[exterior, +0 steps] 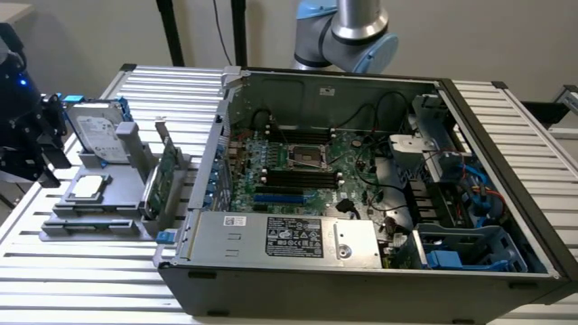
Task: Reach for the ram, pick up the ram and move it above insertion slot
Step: 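Pick up the ram and move it above insertion slot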
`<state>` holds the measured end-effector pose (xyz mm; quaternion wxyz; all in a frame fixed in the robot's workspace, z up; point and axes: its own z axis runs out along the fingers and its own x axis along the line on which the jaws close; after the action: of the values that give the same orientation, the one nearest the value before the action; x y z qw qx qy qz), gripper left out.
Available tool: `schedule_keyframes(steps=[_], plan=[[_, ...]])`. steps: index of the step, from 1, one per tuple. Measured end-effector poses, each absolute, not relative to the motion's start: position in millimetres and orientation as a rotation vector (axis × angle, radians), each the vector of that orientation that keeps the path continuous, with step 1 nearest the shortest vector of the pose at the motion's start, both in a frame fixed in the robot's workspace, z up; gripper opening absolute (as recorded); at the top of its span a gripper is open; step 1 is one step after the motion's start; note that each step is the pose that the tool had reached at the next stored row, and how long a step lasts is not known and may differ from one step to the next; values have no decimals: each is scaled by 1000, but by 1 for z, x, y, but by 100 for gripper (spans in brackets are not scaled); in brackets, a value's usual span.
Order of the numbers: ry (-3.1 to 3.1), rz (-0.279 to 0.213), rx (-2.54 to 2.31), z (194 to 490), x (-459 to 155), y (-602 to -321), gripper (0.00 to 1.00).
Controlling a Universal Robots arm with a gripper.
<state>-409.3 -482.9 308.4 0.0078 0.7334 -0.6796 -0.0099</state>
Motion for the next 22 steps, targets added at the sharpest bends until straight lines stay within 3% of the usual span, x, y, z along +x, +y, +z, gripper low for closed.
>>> schedule_keyframes(steps=[22], plan=[[-2106,-31,2309,268,-409,-487,42]])
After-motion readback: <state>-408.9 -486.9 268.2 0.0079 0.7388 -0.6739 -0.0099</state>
